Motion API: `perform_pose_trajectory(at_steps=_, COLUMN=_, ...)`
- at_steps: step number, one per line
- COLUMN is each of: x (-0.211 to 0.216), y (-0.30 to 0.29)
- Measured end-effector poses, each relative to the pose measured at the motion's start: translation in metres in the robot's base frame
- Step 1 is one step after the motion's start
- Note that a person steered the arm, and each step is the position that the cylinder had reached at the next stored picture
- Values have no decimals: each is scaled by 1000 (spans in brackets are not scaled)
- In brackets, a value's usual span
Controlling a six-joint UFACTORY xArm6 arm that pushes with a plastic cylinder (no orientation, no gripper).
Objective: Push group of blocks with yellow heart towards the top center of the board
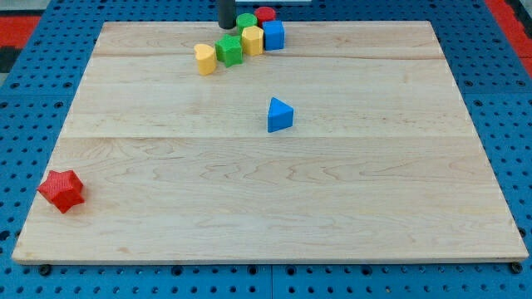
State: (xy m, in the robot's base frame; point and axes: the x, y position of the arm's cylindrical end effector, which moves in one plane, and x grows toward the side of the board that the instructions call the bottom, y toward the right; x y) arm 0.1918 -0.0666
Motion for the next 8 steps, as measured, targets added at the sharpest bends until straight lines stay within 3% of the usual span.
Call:
perform_pose_trajectory(at_steps=1, x=3, y=-49)
perform_pose_trajectory(at_steps=3, x=69, y=-58)
perform_pose_trajectory(at_steps=5, x=92, y=-57)
perform_pose_trajectory(at_steps=6, x=114, y=-94)
perform_pose_trajectory(at_steps=7, x=138, y=-98)
perform_pose_trajectory(at_steps=8, x=138, y=-58)
